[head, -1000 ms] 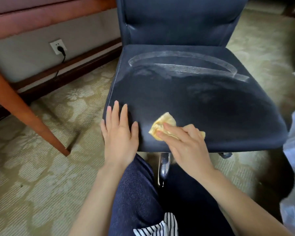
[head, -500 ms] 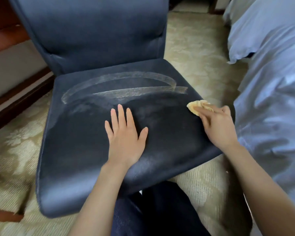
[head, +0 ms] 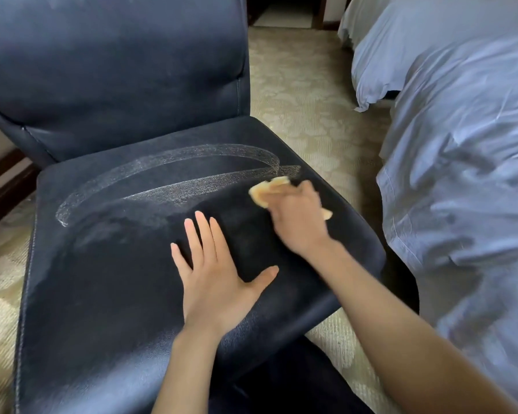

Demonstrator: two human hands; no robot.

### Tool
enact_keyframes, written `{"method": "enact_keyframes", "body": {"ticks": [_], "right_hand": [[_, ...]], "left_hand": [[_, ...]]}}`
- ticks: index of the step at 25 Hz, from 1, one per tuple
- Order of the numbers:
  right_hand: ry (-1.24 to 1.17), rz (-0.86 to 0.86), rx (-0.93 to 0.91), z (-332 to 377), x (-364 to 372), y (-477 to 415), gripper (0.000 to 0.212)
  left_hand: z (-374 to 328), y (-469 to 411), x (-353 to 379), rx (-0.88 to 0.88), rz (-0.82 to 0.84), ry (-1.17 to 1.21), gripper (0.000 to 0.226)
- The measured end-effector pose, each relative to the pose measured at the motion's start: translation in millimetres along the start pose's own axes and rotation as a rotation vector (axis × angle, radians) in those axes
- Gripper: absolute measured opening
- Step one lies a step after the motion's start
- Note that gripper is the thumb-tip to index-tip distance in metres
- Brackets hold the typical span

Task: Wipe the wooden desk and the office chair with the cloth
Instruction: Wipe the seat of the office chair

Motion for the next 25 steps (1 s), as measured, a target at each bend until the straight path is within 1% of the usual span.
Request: {"method": "enact_keyframes", "body": {"ticks": [2, 3, 4, 6, 8, 9, 11, 13, 15, 17, 20, 23, 25], "right_hand": [[-0.094, -0.014, -0.133, 52, -1, 7, 0.034], [-0.139, -0.014, -0.185, 71, -4, 12, 0.033], [-0.183, -0.006, -0.231, 84, -6, 19, 0.03], [-0.304, 0.016, -0.309, 98, -12, 33, 0.025], [-0.405, 0.01, -0.413, 108, -23, 50, 0.022], [-0.42, -0.011, -0.472, 113, -28, 61, 0.021], [-0.426, -0.027, -0.544, 117, -34, 82, 0.029], [-0.435, -0.052, -0.591, 111, -38, 103, 0.037], [-0.427, -0.048, -0.63, 99, -39, 124, 0.039], [-0.389, -0.076, -0.642, 78, -41, 143, 0.037], [-0.369, -0.116, -0.647, 40, -48, 160, 0.028], [-0.463, -0.074, -0.643, 4, -51, 150, 0.026], [-0.539, -0.034, -0.604, -15, -47, 128, 0.026]], "left_hand": [[4, -1, -1, 0.027, 0.032, 0.088, 0.108], [6, -1, -2, 0.045, 0.056, 0.178, 0.099], [9, -3, -4, 0.047, 0.085, 0.287, 0.092], [19, -6, -9, 0.01, 0.116, 0.464, 0.086], [27, -7, -13, -0.002, 0.107, 0.494, 0.076], [31, -6, -14, 0.0, 0.097, 0.484, 0.073], [36, -7, -17, 0.003, 0.077, 0.442, 0.073], [43, -8, -18, 0.002, 0.055, 0.354, 0.069], [49, -11, -17, 0.003, 0.043, 0.251, 0.069], [56, -15, -16, 0.006, 0.048, 0.17, 0.072], [66, -19, -15, -0.006, 0.084, 0.058, 0.08], [70, -18, -16, -0.034, 0.093, -0.093, 0.084], [59, -11, -15, -0.035, 0.067, -0.138, 0.085]]}}
Point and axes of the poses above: each hand's wrist, its own y-axis away from the middle knuckle, its own x-axis out of the palm, z = x × y, the point moved 9 cm from there along -y, towards the middle knuckle, and after that the axes turned 11 degrees about -x, right-handed, at the moved point
